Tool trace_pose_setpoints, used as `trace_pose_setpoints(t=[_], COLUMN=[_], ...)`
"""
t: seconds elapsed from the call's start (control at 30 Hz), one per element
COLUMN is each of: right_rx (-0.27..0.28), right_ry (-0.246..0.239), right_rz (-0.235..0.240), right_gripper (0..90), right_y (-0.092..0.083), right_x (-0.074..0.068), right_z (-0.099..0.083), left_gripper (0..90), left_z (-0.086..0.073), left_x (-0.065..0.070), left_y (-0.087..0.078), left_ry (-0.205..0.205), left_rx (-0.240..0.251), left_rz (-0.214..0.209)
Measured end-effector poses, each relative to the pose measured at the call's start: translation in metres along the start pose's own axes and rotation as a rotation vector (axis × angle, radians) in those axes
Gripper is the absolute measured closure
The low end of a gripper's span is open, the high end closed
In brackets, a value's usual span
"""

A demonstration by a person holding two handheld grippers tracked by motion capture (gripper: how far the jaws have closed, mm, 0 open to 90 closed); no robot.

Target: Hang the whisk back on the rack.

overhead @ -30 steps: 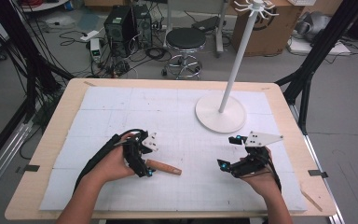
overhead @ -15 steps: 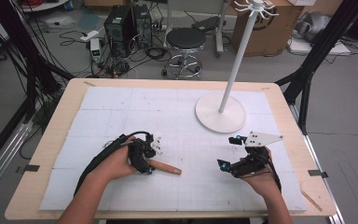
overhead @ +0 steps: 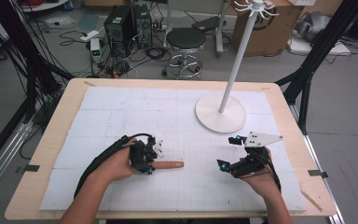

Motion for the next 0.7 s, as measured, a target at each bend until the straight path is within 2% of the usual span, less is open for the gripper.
trace_pose_setpoints(t=[0.13, 0.2, 0.27, 0.43, 0.6, 0.7], right_rx=[0.008, 0.009, 0.013, 0.013, 0.015, 0.010], right_ry=[0.004, 0.007, 0.006, 0.005, 0.006, 0.005], right_rz=[-0.004, -0.003, -0.002, -0.002, -0.002, -0.002], right_gripper=[2.1, 2.1, 2.2, 2.2, 2.2, 2.2], right_y=[-0.002, -0.003, -0.003, -0.003, -0.003, -0.003], right_x=[0.001, 0.001, 0.001, 0.001, 0.001, 0.001], right_z=[0.001, 0.001, 0.001, 0.001, 0.002, 0.002], left_gripper=[70.2, 70.2, 70.2, 70.2, 70.2, 70.2], left_z=[0.002, 0.002, 0.002, 0.009, 0.023, 0.034], left_x=[0.000, 0.000, -0.003, -0.009, -0.015, -0.019], left_y=[0.000, -0.001, -0.004, -0.022, -0.047, -0.063], left_ry=[0.014, 0.004, -0.007, -0.051, -0.078, -0.081], left_rx=[-0.032, -0.019, -0.001, 0.112, 0.229, 0.296], left_rz=[0.002, 0.000, 0.015, 0.043, 0.073, 0.077])
Point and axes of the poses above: each handheld gripper's, and its own axes: y roughly forward along the jaws, z roughly out of its top, x roughly to its right, the point moved 10 cm from there along y, roughly forward along the jaws, and after that the axes turned 4 degrees about y, right-handed, at the moved point
